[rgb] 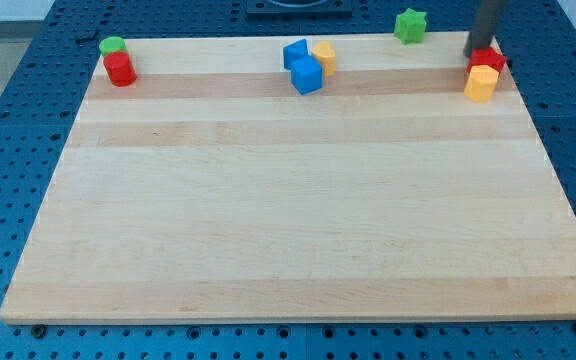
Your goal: Slide the red star to the left and a bit down
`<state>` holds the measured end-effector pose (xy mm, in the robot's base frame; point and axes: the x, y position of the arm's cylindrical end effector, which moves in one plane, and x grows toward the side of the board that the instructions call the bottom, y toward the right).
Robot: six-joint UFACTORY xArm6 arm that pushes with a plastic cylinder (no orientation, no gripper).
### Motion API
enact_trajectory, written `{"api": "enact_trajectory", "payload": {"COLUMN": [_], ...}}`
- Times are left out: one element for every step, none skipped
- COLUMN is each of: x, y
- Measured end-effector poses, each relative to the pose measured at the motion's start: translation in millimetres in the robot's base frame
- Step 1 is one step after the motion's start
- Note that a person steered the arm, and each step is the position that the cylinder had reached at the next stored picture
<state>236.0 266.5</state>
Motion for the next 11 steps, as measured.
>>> {"api": "enact_trajectory", "payload": {"x": [-32.8,-35.6,-15.4,3.0,21.6,37.7,43.6,42.7,37.8,37.7,33.3], "y": [15.4,47.5,69.4,69.4,67.9,57.4,42.4,23.0,7.7,-19.2,-50.0]}}
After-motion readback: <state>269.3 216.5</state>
